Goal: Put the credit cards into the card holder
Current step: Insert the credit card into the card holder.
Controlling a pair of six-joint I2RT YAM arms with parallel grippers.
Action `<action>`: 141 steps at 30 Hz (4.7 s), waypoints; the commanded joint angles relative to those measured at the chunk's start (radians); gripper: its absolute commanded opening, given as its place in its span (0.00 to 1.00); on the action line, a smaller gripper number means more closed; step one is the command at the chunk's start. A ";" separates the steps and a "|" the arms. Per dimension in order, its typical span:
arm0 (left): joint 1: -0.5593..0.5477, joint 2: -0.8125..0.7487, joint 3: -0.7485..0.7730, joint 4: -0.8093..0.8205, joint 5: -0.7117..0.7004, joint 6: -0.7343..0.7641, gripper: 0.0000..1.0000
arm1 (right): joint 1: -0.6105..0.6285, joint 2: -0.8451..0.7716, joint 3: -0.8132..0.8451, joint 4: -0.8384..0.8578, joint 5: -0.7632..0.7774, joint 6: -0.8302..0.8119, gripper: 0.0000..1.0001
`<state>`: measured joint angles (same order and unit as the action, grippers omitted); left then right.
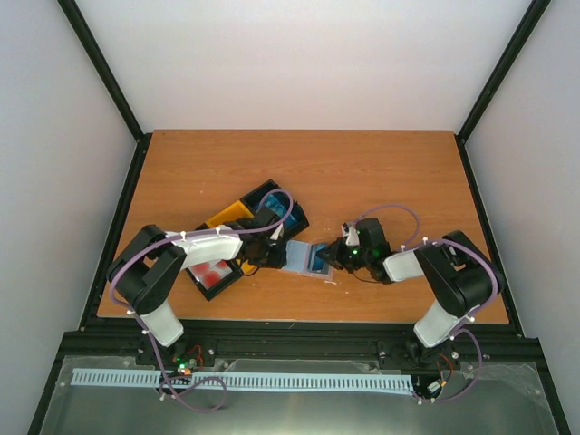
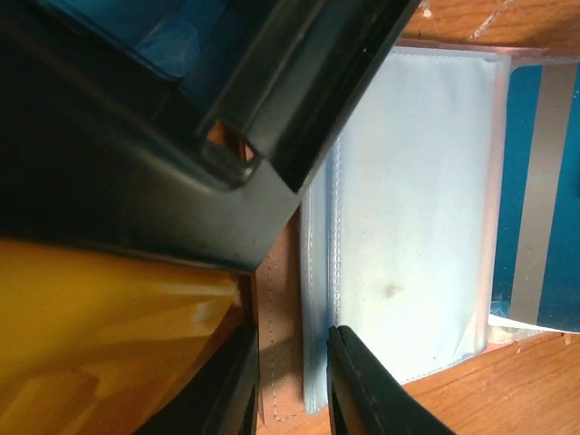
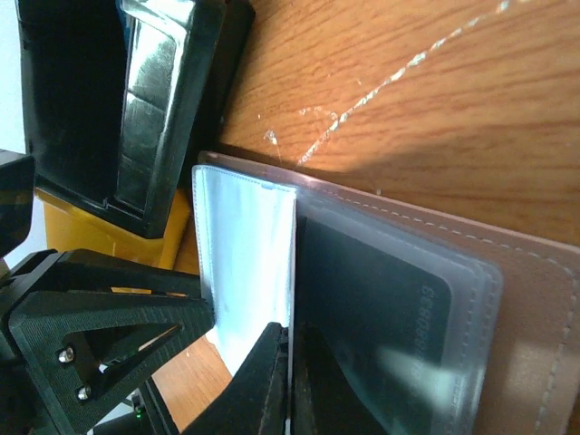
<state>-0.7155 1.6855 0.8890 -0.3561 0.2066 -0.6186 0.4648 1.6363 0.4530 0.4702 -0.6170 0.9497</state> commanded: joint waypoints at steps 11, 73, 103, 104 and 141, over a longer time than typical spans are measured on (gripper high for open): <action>-0.002 0.041 0.007 -0.020 -0.042 0.010 0.21 | 0.014 0.048 -0.045 0.203 -0.058 0.146 0.03; -0.002 0.027 0.002 -0.024 -0.053 0.014 0.16 | 0.159 0.031 0.061 -0.011 0.217 0.145 0.49; -0.001 -0.012 0.004 -0.025 -0.033 0.008 0.17 | 0.236 0.048 0.343 -0.492 0.389 0.098 0.60; -0.002 -0.013 0.005 -0.026 -0.033 0.007 0.17 | 0.239 0.037 0.351 -0.524 0.415 0.076 0.61; -0.002 -0.008 -0.013 -0.021 -0.020 -0.026 0.12 | 0.383 0.080 0.495 -0.850 0.536 -0.343 0.36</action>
<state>-0.7155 1.6836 0.8871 -0.3614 0.1844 -0.6212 0.8375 1.6817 0.9295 -0.4053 -0.0883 0.6090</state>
